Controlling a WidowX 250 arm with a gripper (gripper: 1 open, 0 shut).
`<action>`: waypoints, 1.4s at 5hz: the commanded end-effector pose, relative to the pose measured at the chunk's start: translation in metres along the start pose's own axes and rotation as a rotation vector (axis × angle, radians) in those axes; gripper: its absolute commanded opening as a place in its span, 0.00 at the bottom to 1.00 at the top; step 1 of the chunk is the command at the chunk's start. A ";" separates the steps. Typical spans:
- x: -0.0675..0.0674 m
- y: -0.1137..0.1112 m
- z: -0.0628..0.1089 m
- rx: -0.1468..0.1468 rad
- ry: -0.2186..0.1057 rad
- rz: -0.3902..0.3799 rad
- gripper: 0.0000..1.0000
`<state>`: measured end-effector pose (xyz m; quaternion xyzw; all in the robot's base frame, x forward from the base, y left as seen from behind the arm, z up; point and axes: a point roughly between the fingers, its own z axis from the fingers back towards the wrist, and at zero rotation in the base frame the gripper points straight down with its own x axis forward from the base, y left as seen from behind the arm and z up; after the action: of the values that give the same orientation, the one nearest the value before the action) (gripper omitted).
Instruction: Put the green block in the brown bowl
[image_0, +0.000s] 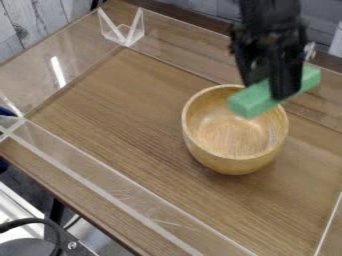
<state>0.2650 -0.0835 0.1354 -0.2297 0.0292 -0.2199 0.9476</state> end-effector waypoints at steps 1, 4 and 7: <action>0.005 0.000 -0.004 0.011 -0.040 -0.040 0.00; 0.013 0.033 -0.034 0.060 0.027 0.007 0.00; 0.004 0.021 -0.011 0.149 -0.043 -0.136 0.00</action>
<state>0.2706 -0.0737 0.1010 -0.1696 0.0072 -0.2752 0.9463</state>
